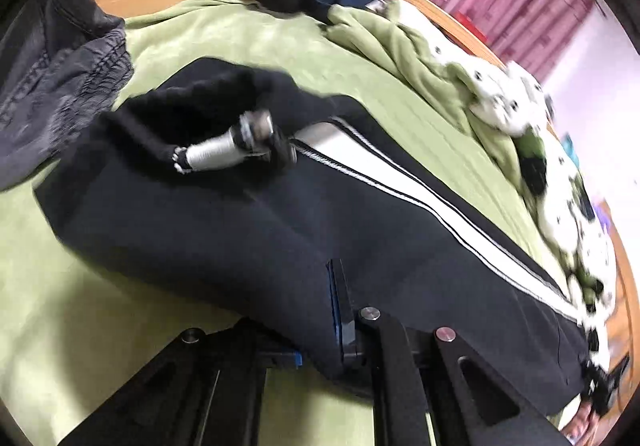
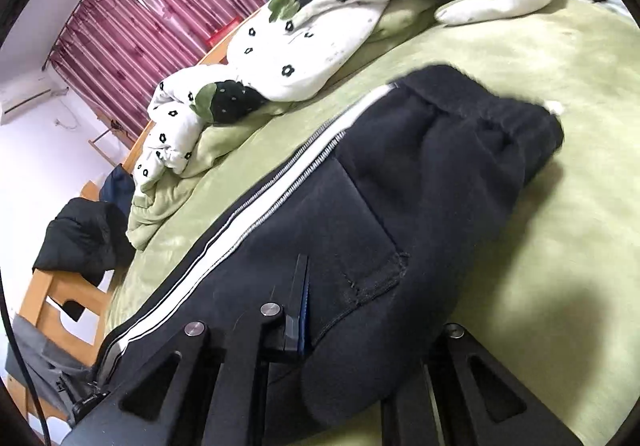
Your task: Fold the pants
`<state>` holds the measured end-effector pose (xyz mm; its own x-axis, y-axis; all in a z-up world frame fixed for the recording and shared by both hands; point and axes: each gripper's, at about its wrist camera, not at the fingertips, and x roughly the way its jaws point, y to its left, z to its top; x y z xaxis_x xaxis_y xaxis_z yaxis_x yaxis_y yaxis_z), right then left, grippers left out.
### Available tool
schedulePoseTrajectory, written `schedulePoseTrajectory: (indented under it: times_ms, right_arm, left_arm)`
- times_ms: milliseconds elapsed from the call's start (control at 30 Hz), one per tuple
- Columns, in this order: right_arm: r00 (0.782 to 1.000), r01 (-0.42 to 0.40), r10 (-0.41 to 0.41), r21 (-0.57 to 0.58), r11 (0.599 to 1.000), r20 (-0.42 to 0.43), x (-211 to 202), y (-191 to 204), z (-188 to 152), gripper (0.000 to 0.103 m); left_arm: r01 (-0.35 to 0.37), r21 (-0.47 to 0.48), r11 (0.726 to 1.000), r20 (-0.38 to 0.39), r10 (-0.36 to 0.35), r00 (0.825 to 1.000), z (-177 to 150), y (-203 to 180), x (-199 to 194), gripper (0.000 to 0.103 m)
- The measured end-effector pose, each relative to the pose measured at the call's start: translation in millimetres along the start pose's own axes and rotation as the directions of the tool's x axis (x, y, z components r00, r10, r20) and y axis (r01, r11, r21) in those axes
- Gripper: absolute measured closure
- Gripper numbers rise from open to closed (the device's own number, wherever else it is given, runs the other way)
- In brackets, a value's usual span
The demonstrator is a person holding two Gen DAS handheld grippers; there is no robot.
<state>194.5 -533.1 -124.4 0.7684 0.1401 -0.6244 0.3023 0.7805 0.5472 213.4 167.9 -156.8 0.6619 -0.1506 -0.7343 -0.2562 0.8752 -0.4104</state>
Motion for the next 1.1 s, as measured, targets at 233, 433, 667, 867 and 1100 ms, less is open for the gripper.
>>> schedulePoseTrajectory:
  times_ms: [233,433,667,867,1100]
  right_arm:
    - [0.997,0.049,-0.050,-0.009,0.999,-0.059,-100.4,-62.2,-40.8,0.091]
    - [0.983,0.121,-0.118,0.011,0.993,-0.140,-126.4,-104.8,-84.3,0.084]
    - [0.985,0.169,-0.169,0.011,0.986,0.028,-167.7,-121.8,-82.0,0.049]
    - [0.989,0.145,-0.147,0.183,0.972,-0.005,-128.2,-155.3,-41.0,0.057]
    - [0.989,0.148,-0.150,0.125,0.981,0.008,-122.9,-152.8,-16.2,0.066]
  left_arm:
    - [0.107,0.060,0.992,-0.116,-0.099,0.988,-91.7,16.0,-69.5,0.092]
    - [0.069,0.162,0.984,-0.118,-0.050,0.992,-138.3,20.7,-89.4,0.084]
    - [0.007,0.165,0.986,-0.092,0.008,0.996,-143.4,34.3,-126.4,0.051]
    - [-0.010,0.147,0.989,-0.005,0.010,1.000,-146.9,41.7,-164.6,0.051]
    - [-0.027,0.223,0.974,0.081,0.009,0.997,-125.4,12.6,-175.0,0.051]
